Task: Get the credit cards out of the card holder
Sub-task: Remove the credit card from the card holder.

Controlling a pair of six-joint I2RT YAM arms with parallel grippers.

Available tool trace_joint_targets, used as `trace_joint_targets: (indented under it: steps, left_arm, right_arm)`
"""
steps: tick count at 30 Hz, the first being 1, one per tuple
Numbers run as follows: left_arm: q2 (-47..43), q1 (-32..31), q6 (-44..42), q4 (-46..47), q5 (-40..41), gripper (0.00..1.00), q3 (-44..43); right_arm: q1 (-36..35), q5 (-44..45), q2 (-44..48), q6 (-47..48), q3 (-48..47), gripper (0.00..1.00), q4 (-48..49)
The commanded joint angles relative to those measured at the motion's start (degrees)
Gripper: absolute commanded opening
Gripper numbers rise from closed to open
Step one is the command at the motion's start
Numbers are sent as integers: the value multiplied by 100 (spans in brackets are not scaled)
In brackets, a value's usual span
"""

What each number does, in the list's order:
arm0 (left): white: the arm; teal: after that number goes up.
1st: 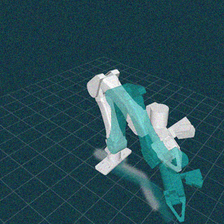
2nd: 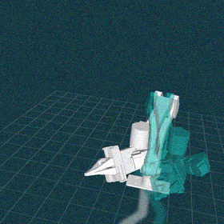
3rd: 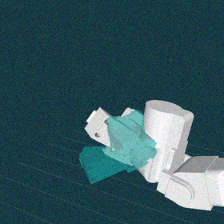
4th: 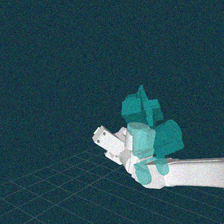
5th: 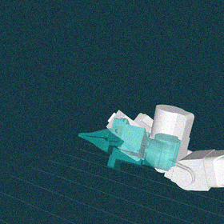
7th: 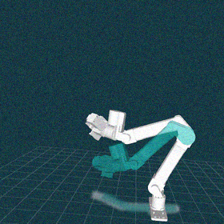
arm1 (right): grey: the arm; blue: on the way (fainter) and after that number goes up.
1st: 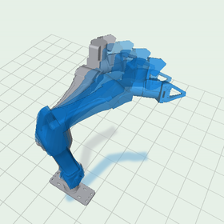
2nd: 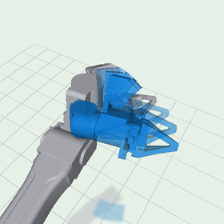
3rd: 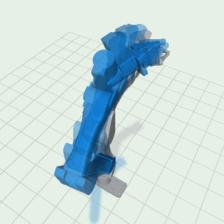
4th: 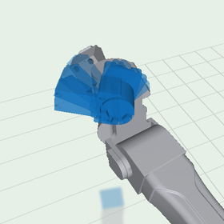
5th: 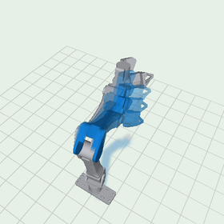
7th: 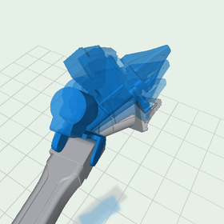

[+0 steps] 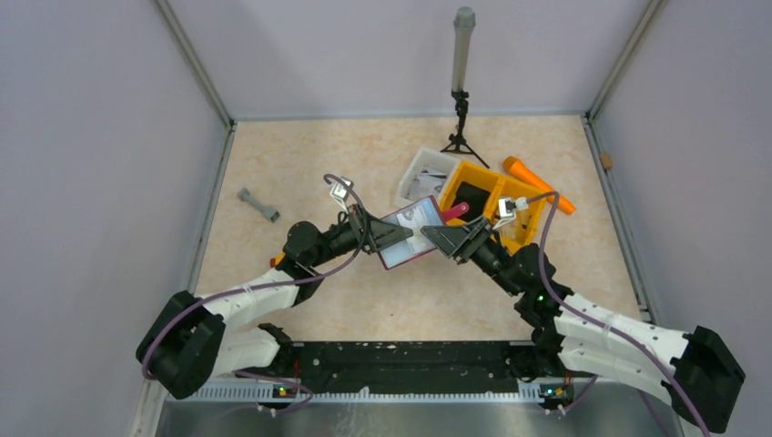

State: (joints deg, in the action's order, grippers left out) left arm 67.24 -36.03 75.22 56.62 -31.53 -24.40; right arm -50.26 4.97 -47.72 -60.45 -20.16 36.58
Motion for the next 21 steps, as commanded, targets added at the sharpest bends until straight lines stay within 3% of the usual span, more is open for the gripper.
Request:
trace_joint_targets:
  steps: [1,5,12,17,21]
  left_arm:
    - [-219,60,10,422,-78,0,39]
    - [-280,58,-2,323,-139,0,40]
    - [-265,55,10,323,-169,0,58]
    - [-256,55,10,323,-175,0,84]
    - [-251,53,27,345,-193,0,91]
  right_arm:
    - [-39,235,356,-133,240,53,512]
    - [-37,300,420,-239,380,40,746]
    - [-37,236,380,-334,467,27,1060]
    - [-45,219,373,-375,431,8,1009]
    - [-37,214,378,-403,421,4,960]
